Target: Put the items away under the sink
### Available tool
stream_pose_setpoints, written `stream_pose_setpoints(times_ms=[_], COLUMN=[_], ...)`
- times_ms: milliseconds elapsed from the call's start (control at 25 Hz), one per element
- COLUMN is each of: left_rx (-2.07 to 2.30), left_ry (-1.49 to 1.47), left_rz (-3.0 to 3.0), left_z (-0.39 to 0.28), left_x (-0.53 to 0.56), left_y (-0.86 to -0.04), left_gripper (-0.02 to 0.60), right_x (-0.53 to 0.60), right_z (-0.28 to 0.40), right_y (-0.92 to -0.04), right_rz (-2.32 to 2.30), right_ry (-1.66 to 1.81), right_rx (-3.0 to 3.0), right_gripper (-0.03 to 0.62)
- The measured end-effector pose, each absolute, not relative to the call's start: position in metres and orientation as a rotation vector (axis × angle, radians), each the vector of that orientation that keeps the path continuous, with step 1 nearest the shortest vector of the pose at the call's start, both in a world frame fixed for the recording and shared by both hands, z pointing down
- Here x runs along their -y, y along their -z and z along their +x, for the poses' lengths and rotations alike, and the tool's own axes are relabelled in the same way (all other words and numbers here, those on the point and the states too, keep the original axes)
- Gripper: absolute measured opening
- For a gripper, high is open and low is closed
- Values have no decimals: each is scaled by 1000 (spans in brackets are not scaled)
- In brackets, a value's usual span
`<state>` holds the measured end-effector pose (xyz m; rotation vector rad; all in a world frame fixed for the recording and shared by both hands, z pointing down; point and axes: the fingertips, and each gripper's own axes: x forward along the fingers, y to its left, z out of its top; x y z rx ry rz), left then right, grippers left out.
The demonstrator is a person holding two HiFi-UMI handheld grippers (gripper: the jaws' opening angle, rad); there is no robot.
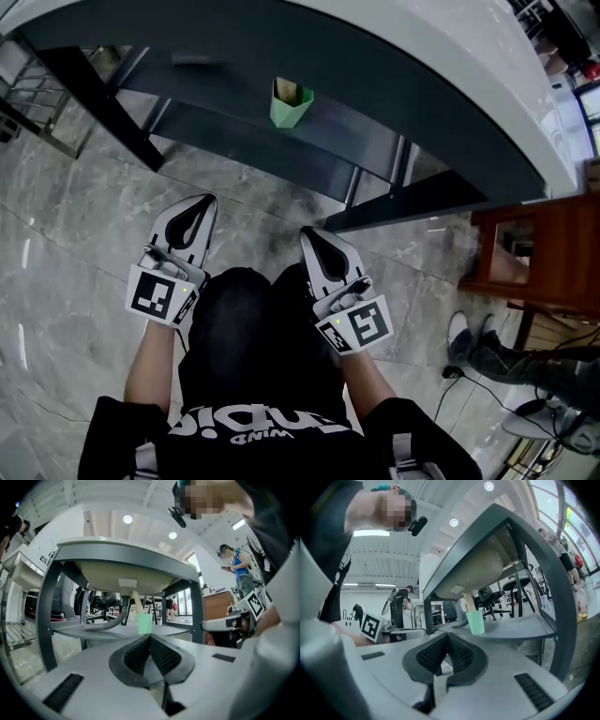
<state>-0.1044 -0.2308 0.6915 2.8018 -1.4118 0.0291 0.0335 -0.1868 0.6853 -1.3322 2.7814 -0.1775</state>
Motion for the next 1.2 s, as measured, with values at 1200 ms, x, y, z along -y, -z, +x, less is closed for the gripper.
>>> stream_pose_setpoints(times_ms=[1200], left_rx=[1006], left_ry=[-125], left_rz=[2786], left_z=[-105], left_x=[170], left_y=[-208], left_gripper=[20], right_x=[151], right_z=[0], right_y=[-205], right_rz=[-1350], right_ry=[447], right_rx=[-2811], right_gripper=[18])
